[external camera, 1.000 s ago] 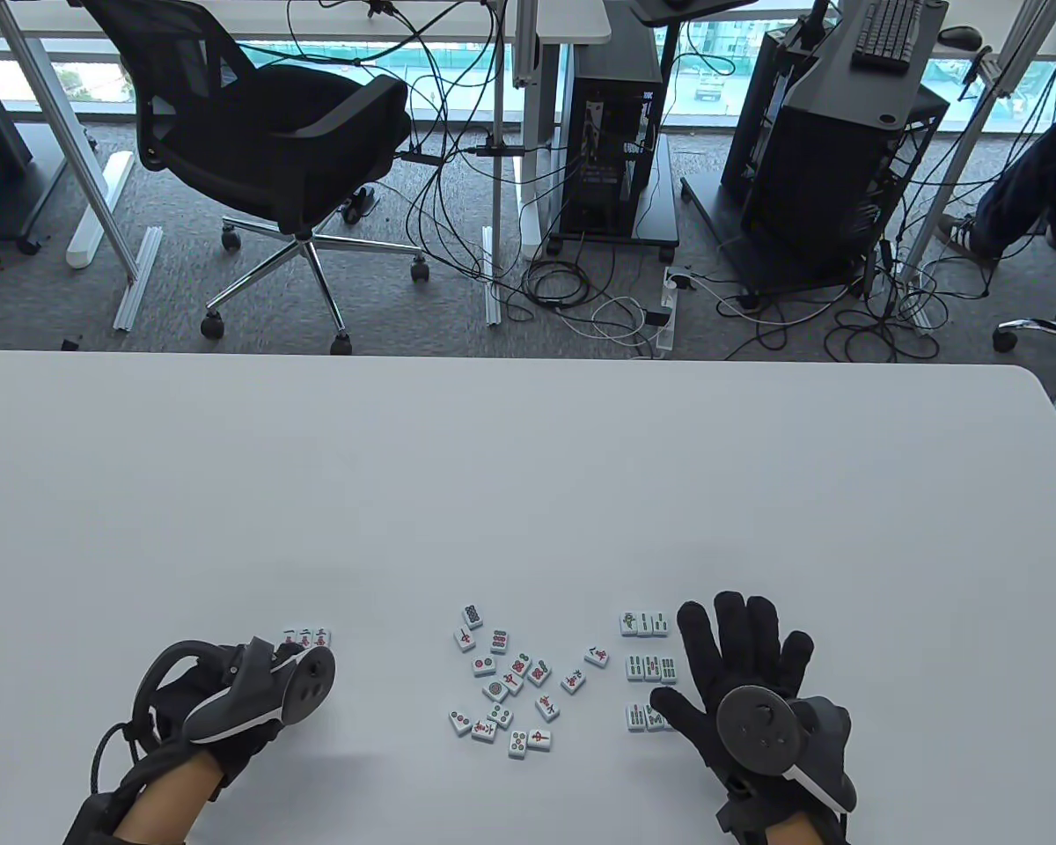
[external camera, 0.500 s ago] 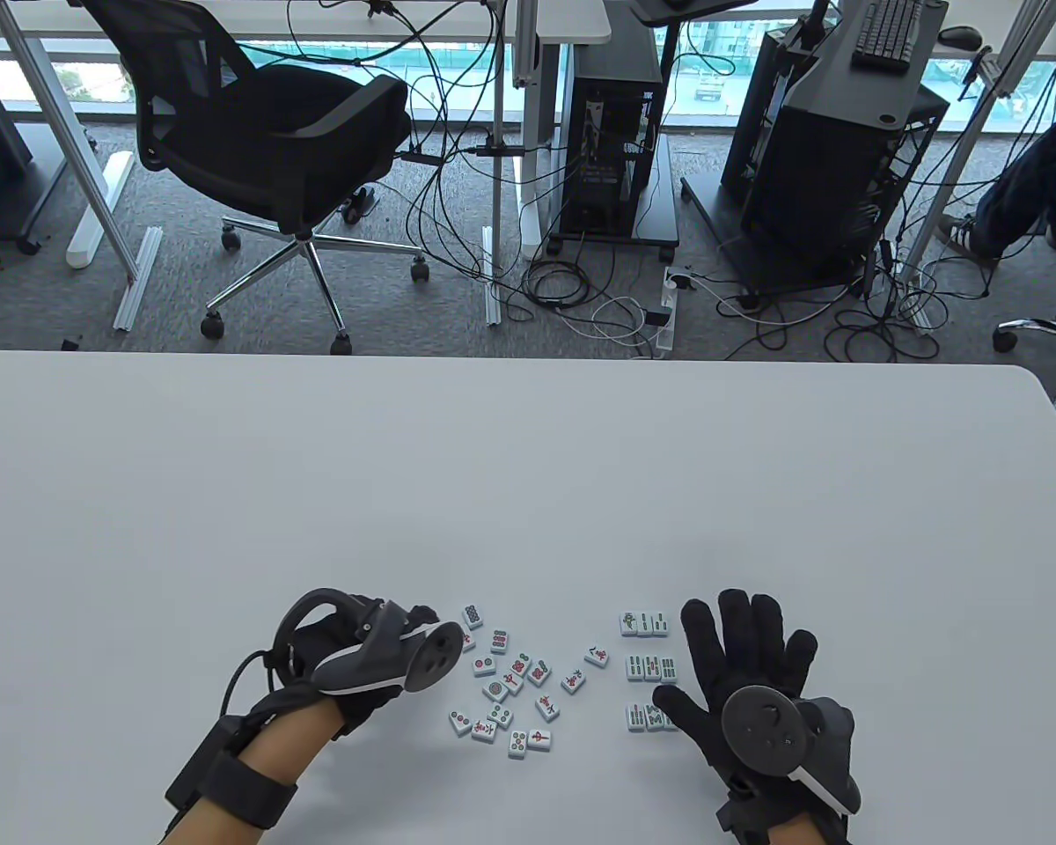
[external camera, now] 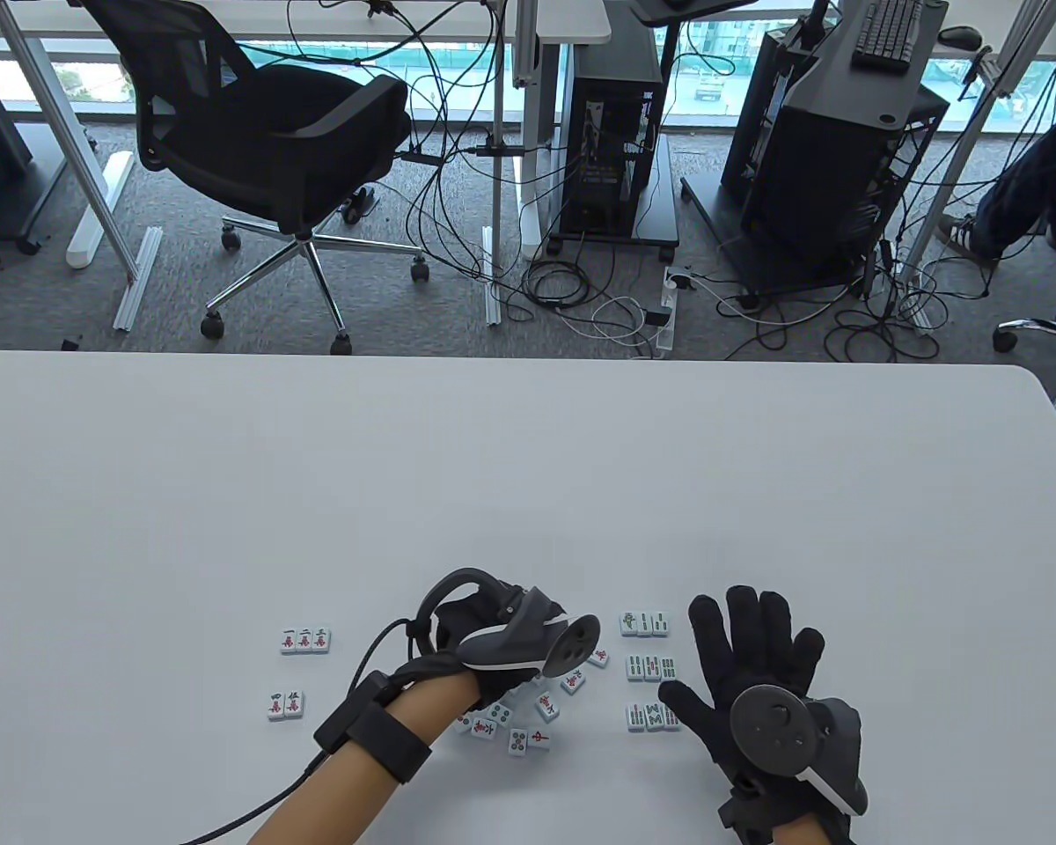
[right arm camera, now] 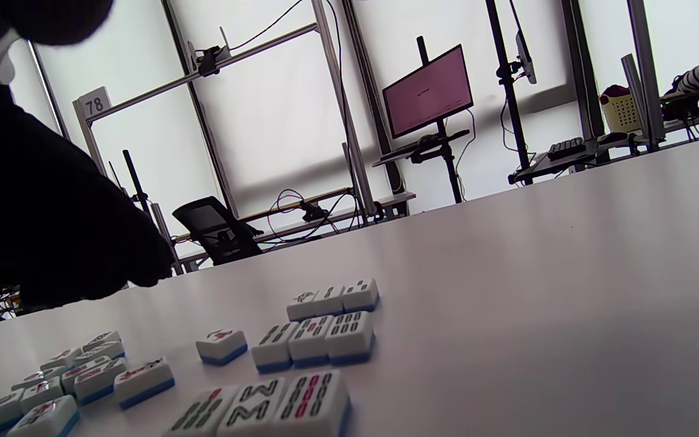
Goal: Mahjong suit sorting
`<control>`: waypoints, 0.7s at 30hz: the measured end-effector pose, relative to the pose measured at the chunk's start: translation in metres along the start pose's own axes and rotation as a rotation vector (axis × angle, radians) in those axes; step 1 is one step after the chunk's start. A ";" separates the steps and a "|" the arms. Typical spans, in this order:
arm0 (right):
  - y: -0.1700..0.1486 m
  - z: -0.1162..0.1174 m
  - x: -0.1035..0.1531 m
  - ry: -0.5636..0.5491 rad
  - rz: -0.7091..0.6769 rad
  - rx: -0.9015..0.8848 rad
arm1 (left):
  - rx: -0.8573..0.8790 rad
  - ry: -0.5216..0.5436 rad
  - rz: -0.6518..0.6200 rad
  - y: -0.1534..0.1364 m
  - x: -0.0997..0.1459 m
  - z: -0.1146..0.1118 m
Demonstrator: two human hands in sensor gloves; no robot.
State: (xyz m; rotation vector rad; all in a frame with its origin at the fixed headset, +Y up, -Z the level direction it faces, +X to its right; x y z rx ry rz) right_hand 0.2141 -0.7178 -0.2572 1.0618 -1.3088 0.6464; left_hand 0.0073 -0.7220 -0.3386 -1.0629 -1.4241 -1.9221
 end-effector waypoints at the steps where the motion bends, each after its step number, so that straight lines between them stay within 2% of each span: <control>1: 0.000 0.000 0.000 -0.001 0.001 0.001 | 0.024 -0.013 0.010 0.005 -0.007 -0.001; 8: -0.003 -0.003 0.000 -0.012 0.010 -0.011 | 0.023 -0.136 0.064 0.029 -0.032 -0.009; 21: -0.004 -0.005 0.000 -0.024 0.008 -0.017 | -0.041 -0.272 0.093 0.044 -0.045 -0.024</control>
Point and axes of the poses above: the tracker on the back of each hand, its own y axis roughly to the thumb side, its own x axis roughly from the fingertips to the wrist, z = x × y, the point moved 2 cm from there along -x, roughly from the wrist to the fingertips, and after that the axes turned 6 degrees about -x, right-handed, at the moved point
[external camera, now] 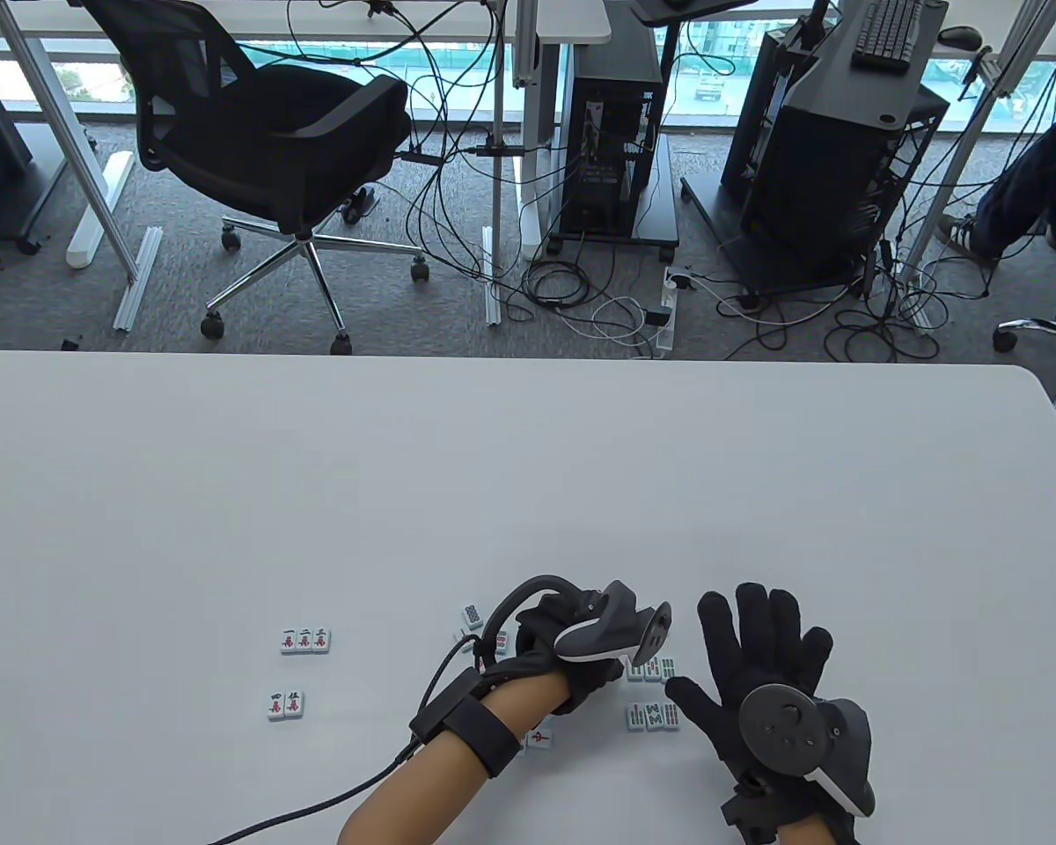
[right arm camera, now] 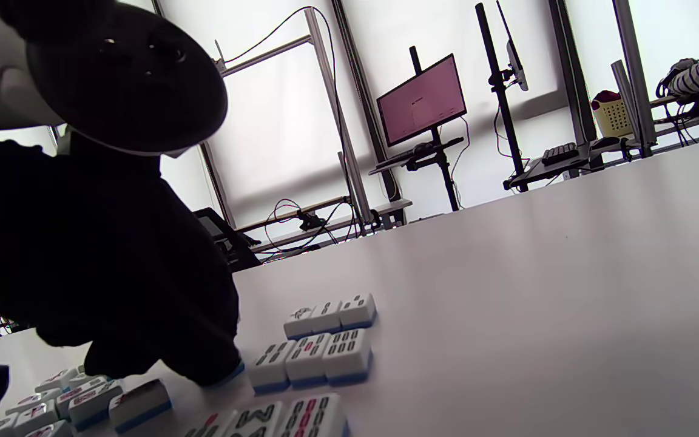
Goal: Mahjong suit sorting
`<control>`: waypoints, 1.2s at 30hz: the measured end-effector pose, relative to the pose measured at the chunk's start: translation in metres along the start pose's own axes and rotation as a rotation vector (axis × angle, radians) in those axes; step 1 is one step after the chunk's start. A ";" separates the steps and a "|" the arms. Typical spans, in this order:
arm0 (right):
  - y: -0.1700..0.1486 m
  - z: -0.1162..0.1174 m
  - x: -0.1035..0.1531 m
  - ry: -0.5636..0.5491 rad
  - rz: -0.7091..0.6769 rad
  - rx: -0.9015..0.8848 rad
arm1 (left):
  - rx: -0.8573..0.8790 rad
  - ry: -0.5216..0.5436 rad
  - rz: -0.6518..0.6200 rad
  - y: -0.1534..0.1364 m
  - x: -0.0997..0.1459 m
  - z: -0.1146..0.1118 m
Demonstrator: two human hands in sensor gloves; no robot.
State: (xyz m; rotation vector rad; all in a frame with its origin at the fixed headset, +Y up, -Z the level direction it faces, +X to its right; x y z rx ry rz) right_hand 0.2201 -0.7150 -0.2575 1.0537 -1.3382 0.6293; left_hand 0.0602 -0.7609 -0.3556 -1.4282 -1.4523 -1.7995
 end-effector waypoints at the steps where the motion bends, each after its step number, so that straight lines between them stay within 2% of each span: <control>1: 0.000 0.000 0.000 -0.001 0.000 0.001 | 0.002 0.001 -0.001 0.000 0.000 0.000; 9: 0.001 0.000 0.000 0.002 -0.003 0.005 | 0.060 -0.047 -0.002 -0.006 -0.001 -0.005; 17: 0.002 -0.002 0.001 -0.004 -0.004 -0.007 | 0.106 -0.040 -0.013 -0.009 -0.004 -0.007; 22: 0.004 -0.003 0.002 -0.011 -0.016 0.003 | 0.136 0.081 -0.046 -0.016 0.010 -0.005; 25: 0.005 -0.003 0.002 -0.014 -0.021 0.004 | 0.160 0.193 -0.086 -0.030 0.028 0.007; 27: 0.005 -0.003 0.002 -0.014 -0.022 0.003 | 0.168 0.223 -0.141 -0.042 0.043 0.012; 30: 0.006 -0.003 0.002 -0.012 -0.023 0.002 | 0.143 0.258 -0.148 -0.067 0.072 0.013; 33: 0.007 -0.003 0.002 -0.011 -0.025 0.006 | 0.112 0.244 -0.126 -0.098 0.105 0.003; 36: 0.008 -0.002 0.002 -0.008 -0.027 0.012 | 0.086 0.186 -0.092 -0.129 0.139 -0.021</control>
Point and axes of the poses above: the tracker on the back of each hand, its own y axis roughly to the thumb side, its own x axis roughly from the fingertips to the wrist, z = x × y, the point moved 2 cm from there along -x, roughly from the wrist to the fingertips, and after that the axes turned 6 degrees about -x, right-handed, at the moved point
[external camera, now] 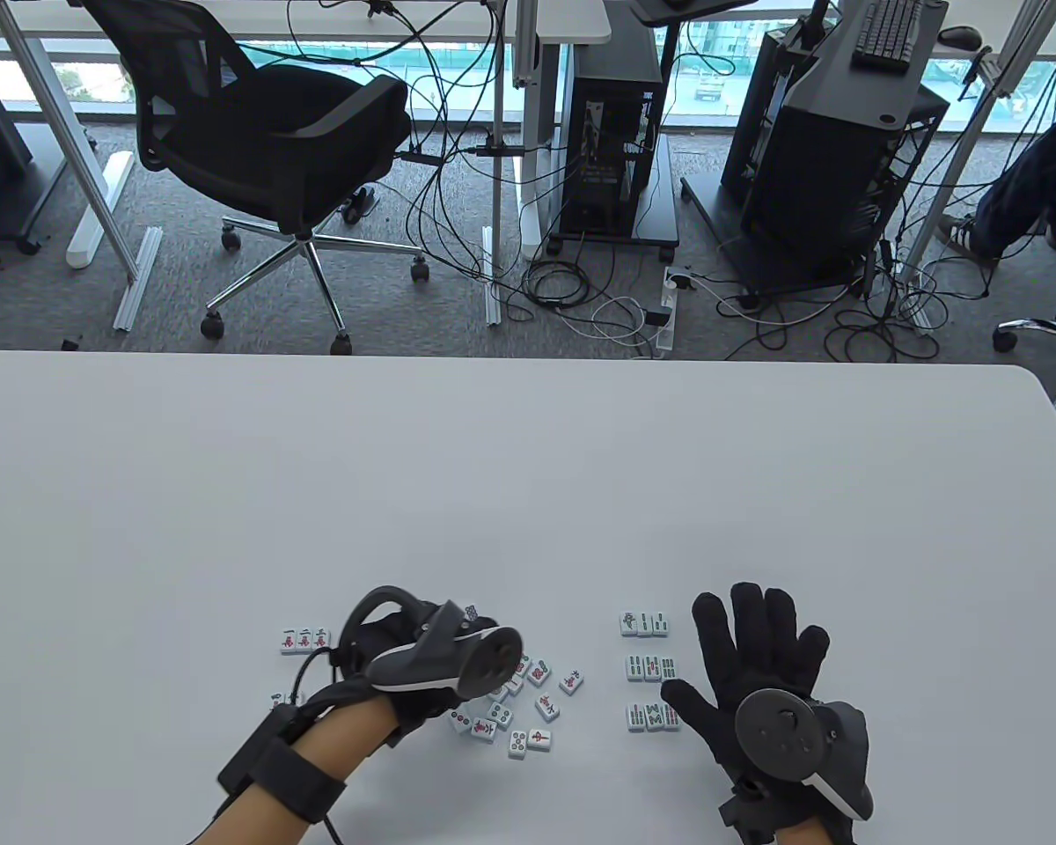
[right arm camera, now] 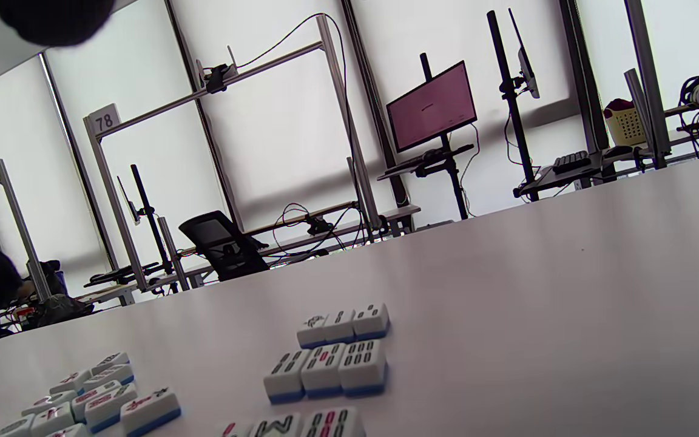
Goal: Mahjong suit sorting
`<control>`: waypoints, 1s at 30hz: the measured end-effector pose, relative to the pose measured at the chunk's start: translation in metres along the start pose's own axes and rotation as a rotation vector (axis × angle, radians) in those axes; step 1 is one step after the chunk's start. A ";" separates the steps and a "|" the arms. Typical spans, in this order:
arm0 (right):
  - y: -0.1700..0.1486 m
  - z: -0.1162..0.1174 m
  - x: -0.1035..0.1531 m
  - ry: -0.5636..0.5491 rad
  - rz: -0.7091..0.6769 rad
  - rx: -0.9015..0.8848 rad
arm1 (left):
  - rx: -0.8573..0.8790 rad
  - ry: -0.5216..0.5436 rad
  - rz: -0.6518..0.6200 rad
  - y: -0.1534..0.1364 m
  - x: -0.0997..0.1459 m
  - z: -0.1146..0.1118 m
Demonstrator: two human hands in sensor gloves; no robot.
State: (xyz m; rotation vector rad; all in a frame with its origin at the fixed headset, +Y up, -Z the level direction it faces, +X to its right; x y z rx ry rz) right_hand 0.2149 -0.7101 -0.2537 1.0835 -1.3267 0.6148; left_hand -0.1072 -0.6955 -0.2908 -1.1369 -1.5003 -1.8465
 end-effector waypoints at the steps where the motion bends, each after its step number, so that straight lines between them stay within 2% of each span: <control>1: 0.000 0.000 0.000 0.001 0.000 0.002 | -0.012 -0.014 0.020 -0.007 0.011 -0.005; 4: 0.001 0.000 0.000 0.004 -0.001 0.011 | -0.071 -0.075 0.076 -0.031 0.050 -0.024; 7: 0.002 0.001 0.000 0.006 0.000 0.020 | -0.059 -0.138 0.136 -0.047 0.085 -0.045; 12: 0.003 0.003 0.000 0.014 0.001 0.040 | 0.001 -0.193 0.191 -0.059 0.114 -0.074; 21: 0.007 0.005 0.000 0.021 -0.006 0.061 | -0.005 -0.204 0.184 -0.052 0.114 -0.097; 30: 0.009 0.007 -0.001 0.030 -0.012 0.067 | -0.053 -0.233 0.199 -0.048 0.112 -0.102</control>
Point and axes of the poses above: the tracker on the back of each hand, its own y axis roughly to the thumb side, its own x axis roughly from the fingertips to the wrist, z = x × y, the point moved 2 cm from there along -x, roughly from the wrist to the fingertips, and after that the axes turned 6 degrees about -x, right-handed, at the moved point
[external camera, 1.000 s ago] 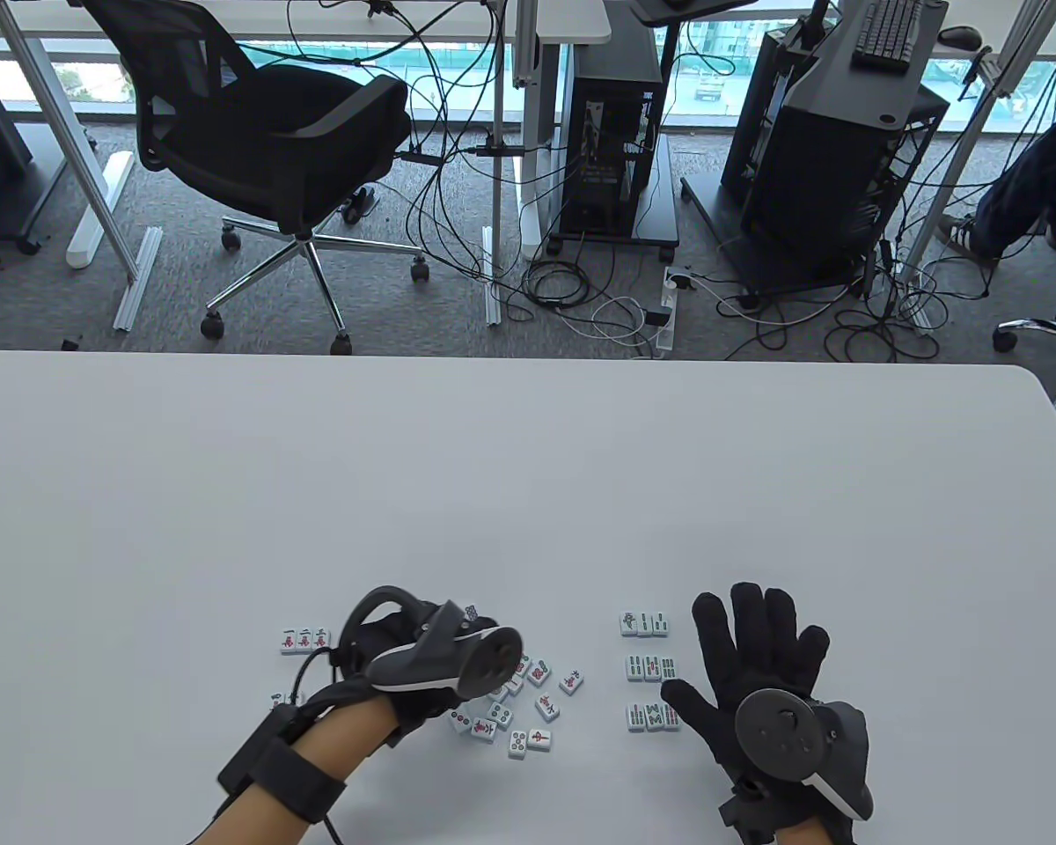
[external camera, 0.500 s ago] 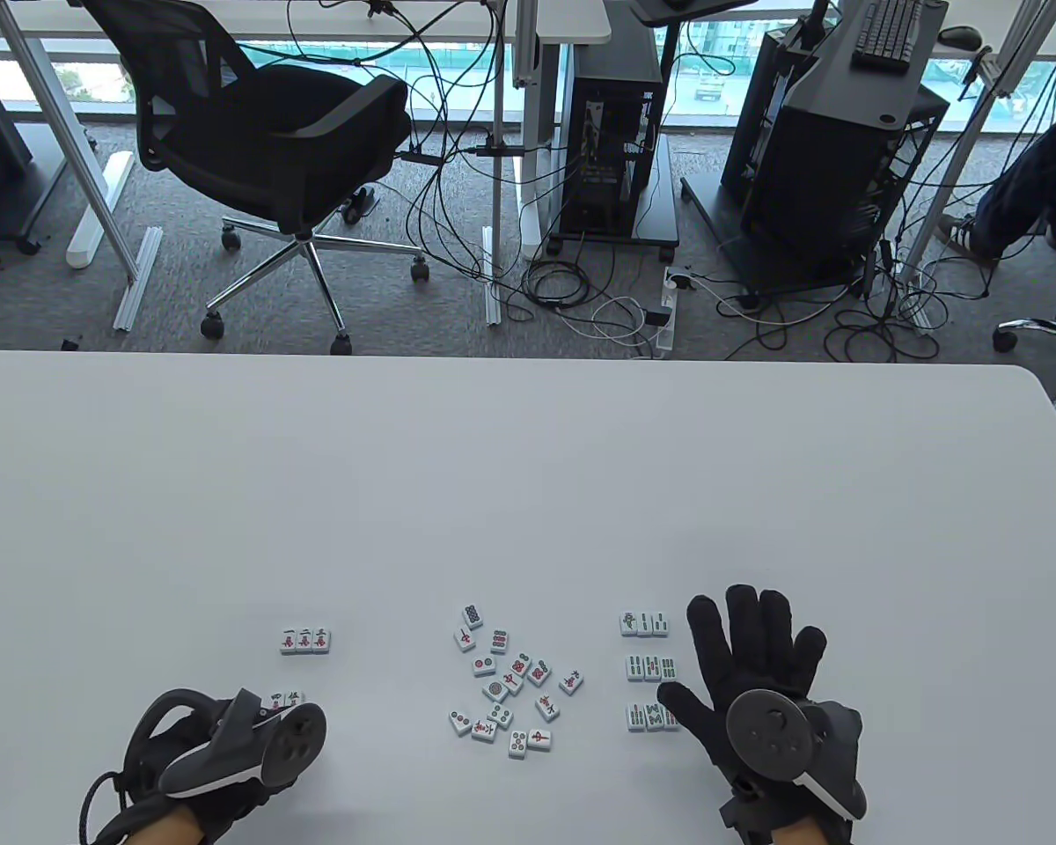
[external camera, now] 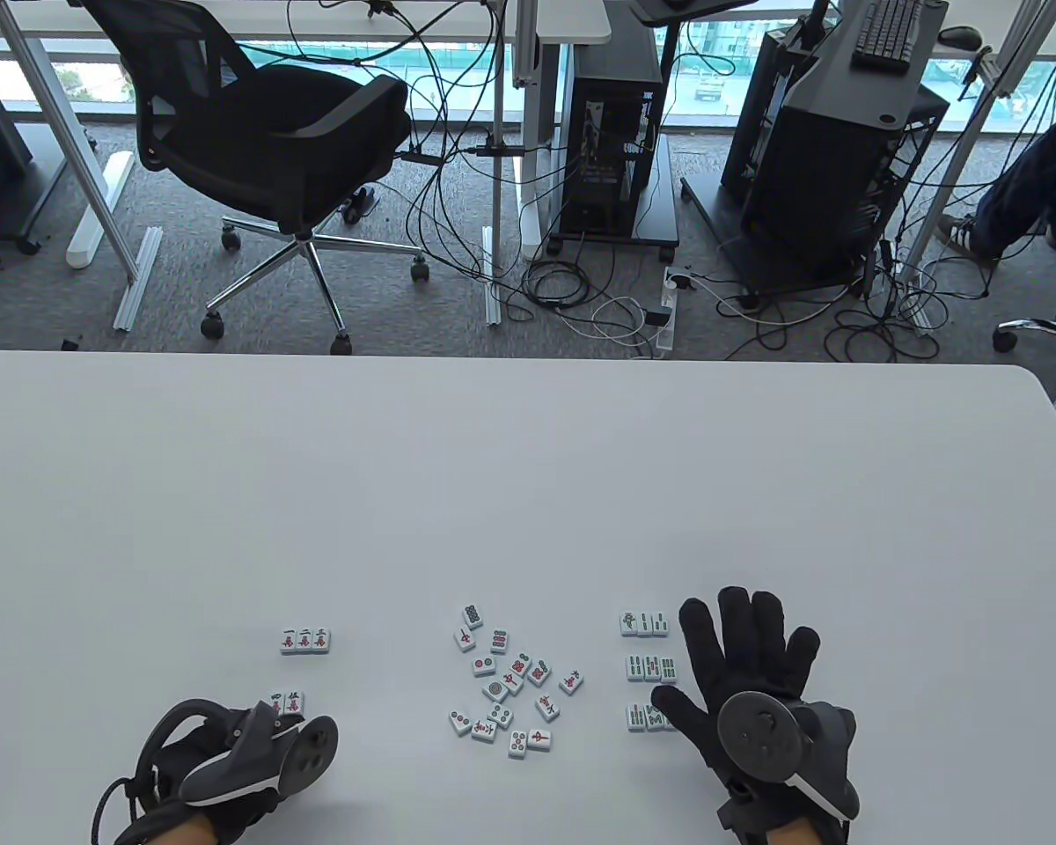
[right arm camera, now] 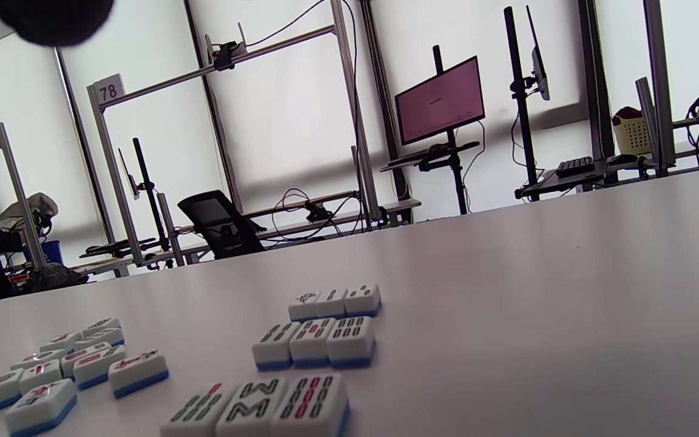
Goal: Mahjong suit sorting
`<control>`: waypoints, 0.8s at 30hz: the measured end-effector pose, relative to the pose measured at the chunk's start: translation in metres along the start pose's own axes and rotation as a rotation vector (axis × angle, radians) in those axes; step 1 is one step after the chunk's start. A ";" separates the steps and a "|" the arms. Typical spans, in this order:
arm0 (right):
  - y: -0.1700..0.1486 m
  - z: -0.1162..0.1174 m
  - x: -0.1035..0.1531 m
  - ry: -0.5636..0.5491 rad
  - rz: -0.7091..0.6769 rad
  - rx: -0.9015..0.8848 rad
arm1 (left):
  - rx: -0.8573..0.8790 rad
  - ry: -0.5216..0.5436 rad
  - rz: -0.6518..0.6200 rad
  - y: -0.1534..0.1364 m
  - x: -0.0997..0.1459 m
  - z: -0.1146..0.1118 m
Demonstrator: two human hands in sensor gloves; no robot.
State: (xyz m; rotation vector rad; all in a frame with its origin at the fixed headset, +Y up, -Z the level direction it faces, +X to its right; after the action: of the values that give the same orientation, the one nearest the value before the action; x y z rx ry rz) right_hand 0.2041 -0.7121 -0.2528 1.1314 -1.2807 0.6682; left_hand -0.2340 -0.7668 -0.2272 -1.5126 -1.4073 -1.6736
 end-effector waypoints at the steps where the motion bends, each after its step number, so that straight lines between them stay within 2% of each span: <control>1: 0.000 0.000 0.000 0.000 0.000 -0.001 | -0.012 -0.005 0.000 0.000 0.000 0.001; 4: 0.000 0.000 0.000 -0.001 0.000 -0.004 | -0.063 -0.020 0.000 0.000 0.003 0.007; 8: -0.001 -0.001 0.000 -0.006 0.002 -0.016 | -0.054 -0.015 -0.006 0.002 0.002 0.030; 11: 0.000 -0.002 0.000 -0.009 0.002 -0.023 | -0.037 0.056 -0.035 0.014 -0.008 0.053; 18: 0.002 -0.005 0.001 -0.021 -0.012 -0.035 | -0.080 0.260 -0.180 0.075 -0.056 0.111; 24: 0.002 -0.009 0.002 -0.040 -0.013 -0.043 | -0.057 0.290 -0.311 0.140 -0.098 0.143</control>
State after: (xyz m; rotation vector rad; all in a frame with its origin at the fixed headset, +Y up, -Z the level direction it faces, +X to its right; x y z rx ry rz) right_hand 0.2065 -0.7035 -0.2500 1.1225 -1.3142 0.6085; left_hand -0.0257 -0.7163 -0.2859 -1.0616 -1.5002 -2.0378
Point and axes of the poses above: the tracker on the back of each hand, its own y axis roughly to the thumb side, its own x axis roughly from the fingertips to the wrist, z = x × y, the point moved 2 cm from there along -x, roughly from the wrist to the fingertips, and after that the axes turned 6 degrees about -x, right-handed, at the moved point
